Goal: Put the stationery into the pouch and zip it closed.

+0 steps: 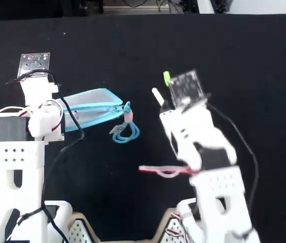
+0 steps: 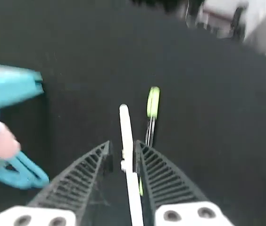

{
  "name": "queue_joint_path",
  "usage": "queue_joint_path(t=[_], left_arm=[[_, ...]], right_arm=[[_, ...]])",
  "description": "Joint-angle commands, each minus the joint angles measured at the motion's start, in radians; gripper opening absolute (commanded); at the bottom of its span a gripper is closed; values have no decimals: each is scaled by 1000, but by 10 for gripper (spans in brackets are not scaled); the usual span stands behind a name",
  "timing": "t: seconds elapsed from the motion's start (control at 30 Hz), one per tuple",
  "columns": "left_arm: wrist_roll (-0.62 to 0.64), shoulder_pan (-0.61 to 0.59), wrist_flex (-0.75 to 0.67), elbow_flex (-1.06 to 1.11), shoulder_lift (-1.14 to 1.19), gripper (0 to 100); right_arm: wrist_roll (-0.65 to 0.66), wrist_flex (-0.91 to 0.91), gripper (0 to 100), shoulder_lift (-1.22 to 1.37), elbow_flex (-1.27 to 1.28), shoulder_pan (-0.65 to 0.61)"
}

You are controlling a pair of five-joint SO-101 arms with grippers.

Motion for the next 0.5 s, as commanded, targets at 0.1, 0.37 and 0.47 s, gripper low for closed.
queue_joint_path(t=[0.1, 0.37, 0.47], left_arm=[[2, 1, -8, 39, 8, 30], [2, 1, -8, 39, 8, 30], [2, 1, -8, 39, 8, 30]], right_arm=[[9, -72, 70, 380, -185, 35], [17, -38, 71, 799, -417, 32], [17, -35, 71, 943, -549, 37]])
